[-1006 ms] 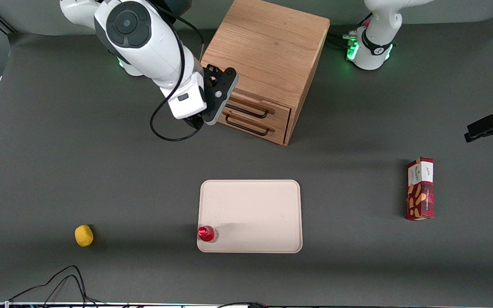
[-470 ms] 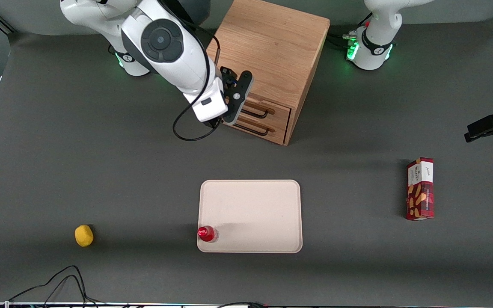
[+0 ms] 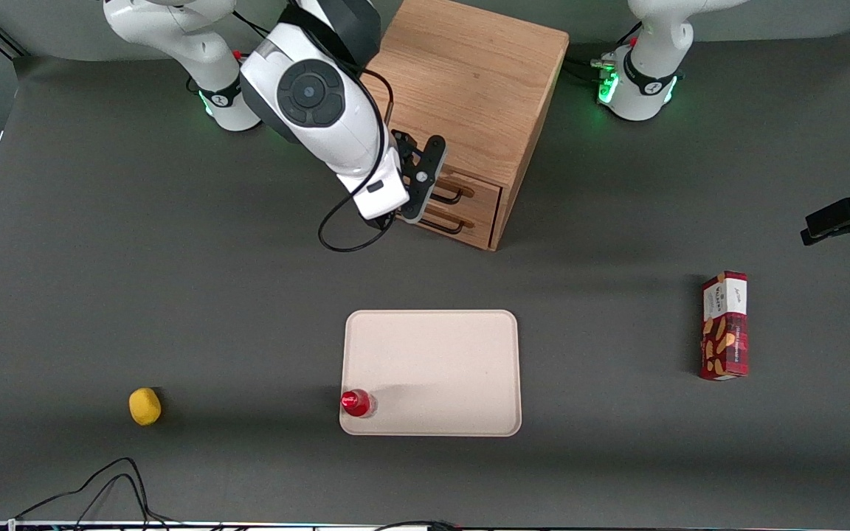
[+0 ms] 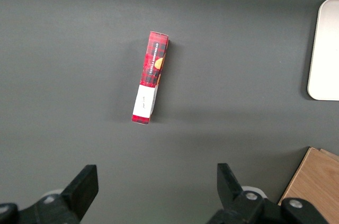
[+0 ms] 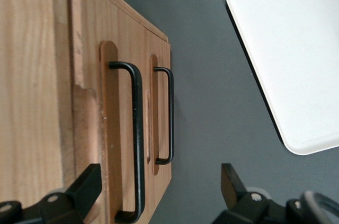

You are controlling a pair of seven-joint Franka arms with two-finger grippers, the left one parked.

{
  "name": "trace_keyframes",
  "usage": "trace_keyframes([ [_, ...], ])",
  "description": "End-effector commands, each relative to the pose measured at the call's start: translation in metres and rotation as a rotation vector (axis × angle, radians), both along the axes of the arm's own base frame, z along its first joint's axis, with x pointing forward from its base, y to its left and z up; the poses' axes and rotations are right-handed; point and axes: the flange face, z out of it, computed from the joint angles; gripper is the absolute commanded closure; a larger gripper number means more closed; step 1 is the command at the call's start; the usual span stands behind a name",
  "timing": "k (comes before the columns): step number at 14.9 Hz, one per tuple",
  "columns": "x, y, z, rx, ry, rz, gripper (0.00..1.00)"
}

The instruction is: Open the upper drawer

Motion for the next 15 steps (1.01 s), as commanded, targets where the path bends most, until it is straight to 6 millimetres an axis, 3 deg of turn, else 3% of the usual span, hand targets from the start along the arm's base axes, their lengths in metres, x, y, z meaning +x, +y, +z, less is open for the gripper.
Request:
trace_keyframes([
  [1, -0.004, 0.001, -0.012, -0.003, -0.025, 0.026, 0.00],
  [15, -0.007, 0.008, -0.056, -0.001, -0.009, 0.023, 0.00],
])
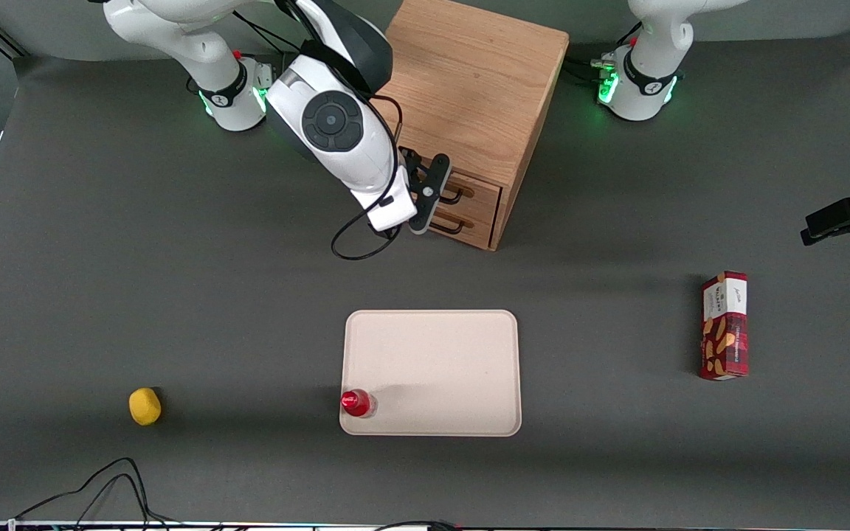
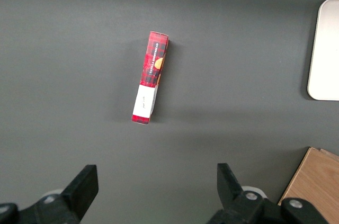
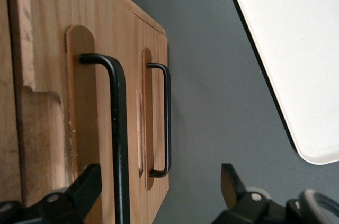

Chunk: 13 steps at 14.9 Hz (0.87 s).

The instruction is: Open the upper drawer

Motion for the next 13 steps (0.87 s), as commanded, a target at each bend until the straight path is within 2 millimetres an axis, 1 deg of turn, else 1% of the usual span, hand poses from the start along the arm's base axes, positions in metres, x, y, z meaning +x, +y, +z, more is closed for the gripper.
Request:
trace_keyframes([
  [1, 0.001, 0.005, -0.009, 0.009, -0.021, 0.022, 0.00],
  [6, 0.005, 0.006, -0.023, 0.006, -0.028, 0.025, 0.00],
  [13, 0.011, 0.004, -0.027, -0.007, -0.046, 0.039, 0.00],
])
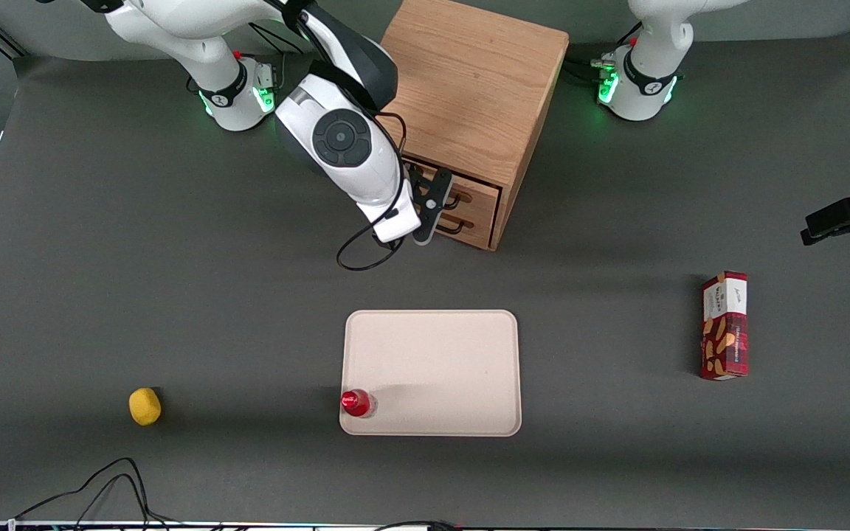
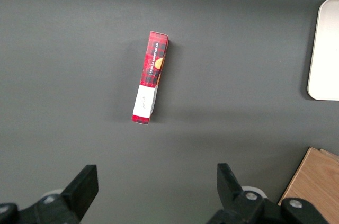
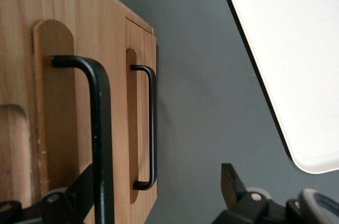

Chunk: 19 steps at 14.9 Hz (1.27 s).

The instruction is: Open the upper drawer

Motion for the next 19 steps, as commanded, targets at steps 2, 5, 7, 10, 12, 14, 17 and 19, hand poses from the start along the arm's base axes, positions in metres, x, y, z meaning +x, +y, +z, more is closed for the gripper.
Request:
trace_keyframes([
  [2, 0.008, -0.002, -0.003, -0.006, -0.033, 0.037, 0.00],
  [5, 0.015, -0.007, -0.004, -0.002, -0.035, 0.037, 0.00],
  [7, 0.022, -0.008, -0.002, 0.005, -0.042, 0.035, 0.00],
  [10, 0.037, -0.016, -0.002, 0.011, -0.061, 0.012, 0.00],
  [12, 0.044, -0.019, -0.003, 0.016, -0.071, 0.014, 0.00],
  [14, 0.052, -0.024, 0.002, 0.019, -0.085, -0.001, 0.00],
  [17, 0.059, -0.026, 0.005, 0.026, -0.098, 0.002, 0.00],
  [19, 0.068, -0.032, 0.005, 0.024, -0.107, -0.004, 0.00],
])
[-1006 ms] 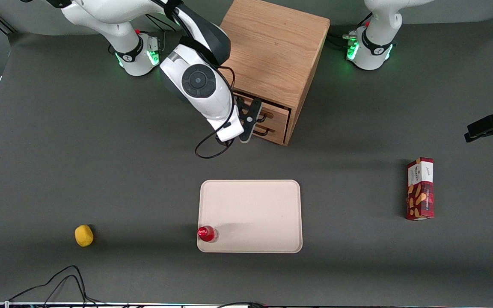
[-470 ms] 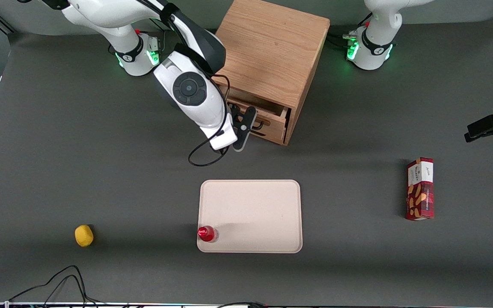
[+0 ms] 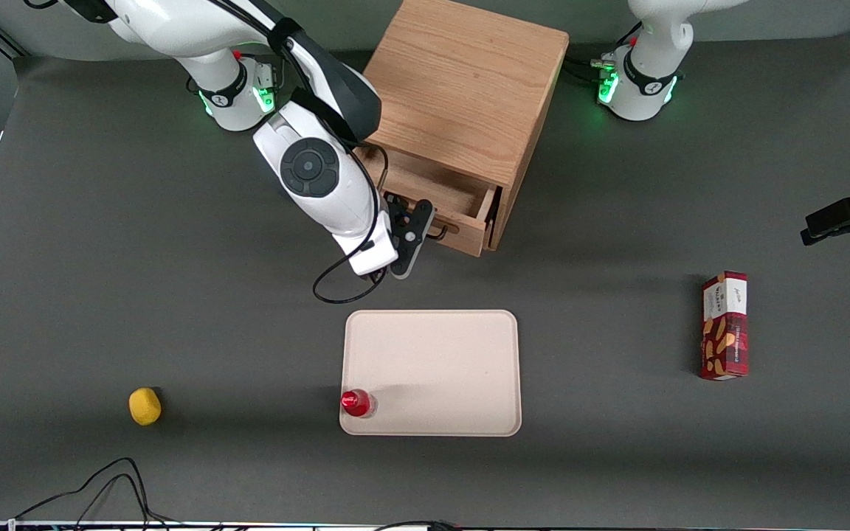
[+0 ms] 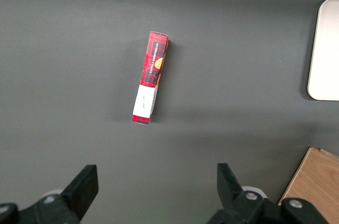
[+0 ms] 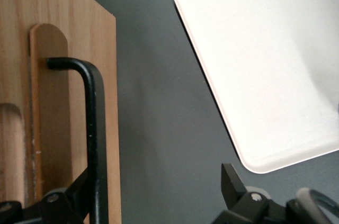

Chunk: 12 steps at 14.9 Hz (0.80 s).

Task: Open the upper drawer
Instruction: 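Pull the upper drawer handle outward from the cabinet with the right gripper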

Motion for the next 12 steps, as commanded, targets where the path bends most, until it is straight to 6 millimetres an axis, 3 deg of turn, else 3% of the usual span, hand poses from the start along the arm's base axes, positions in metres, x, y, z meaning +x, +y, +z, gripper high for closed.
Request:
trace_keyframes([
  [1, 0.015, 0.000, 0.001, 0.002, -0.029, 0.025, 0.00],
  [12, 0.045, -0.021, -0.004, -0.015, -0.071, 0.023, 0.00],
])
